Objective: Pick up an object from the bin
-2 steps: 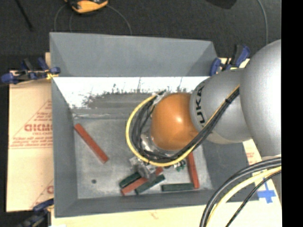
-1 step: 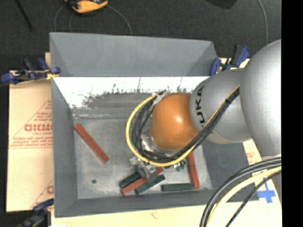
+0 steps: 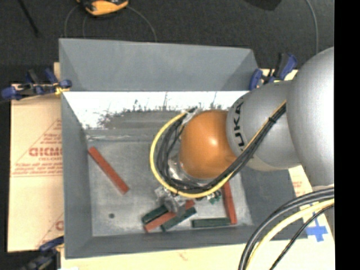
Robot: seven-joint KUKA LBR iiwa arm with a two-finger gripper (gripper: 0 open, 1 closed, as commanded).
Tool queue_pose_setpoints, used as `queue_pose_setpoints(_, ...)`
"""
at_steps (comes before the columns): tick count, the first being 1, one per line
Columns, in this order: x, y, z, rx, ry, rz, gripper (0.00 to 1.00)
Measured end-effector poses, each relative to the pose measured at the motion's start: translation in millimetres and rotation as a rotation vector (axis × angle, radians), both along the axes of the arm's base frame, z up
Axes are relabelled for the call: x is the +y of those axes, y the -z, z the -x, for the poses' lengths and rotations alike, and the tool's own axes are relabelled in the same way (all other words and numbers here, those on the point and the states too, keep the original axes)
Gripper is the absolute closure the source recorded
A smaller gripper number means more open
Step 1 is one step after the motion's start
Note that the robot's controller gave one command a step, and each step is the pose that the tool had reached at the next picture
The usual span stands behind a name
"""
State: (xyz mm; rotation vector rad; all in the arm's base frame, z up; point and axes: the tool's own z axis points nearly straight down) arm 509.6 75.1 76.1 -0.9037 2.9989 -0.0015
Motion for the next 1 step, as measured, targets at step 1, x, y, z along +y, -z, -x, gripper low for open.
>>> queue_pose_setpoints(1,-0.7,-18.5,2.8,0.013,0.001,0.003,1.0)
